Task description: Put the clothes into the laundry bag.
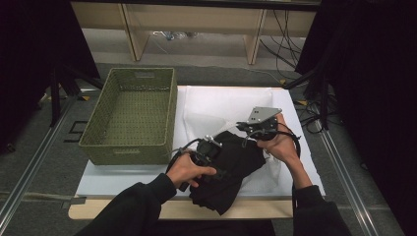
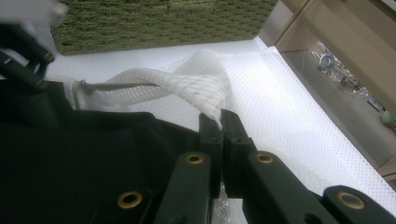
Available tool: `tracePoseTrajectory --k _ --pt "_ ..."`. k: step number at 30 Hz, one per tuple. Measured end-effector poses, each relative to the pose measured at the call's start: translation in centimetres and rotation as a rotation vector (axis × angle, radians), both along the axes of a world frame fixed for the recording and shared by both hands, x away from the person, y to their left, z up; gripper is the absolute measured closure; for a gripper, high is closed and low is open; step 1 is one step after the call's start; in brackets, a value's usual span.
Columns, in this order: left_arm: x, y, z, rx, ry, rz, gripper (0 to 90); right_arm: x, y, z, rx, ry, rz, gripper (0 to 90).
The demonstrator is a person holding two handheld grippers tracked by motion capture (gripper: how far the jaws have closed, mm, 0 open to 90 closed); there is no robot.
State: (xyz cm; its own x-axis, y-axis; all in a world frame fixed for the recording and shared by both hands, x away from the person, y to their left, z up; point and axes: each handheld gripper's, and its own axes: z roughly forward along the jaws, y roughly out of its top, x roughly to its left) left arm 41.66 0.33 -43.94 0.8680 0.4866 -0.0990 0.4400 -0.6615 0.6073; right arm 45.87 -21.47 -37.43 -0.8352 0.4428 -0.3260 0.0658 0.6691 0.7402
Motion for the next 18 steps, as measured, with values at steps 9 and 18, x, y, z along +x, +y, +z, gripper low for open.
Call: tracePoseTrajectory --k 9,18 --pt "-1.9 -2.7 -1.4 -0.040 0.221 0.058 14.4 -0.1 -0.1 -0.3 -0.004 0.003 0.000 89.7" --pt "-1.1 -1.8 -0.5 -0.171 0.324 0.001 72.9 0.0 -0.3 -0.4 0.001 0.010 0.002 89.7"
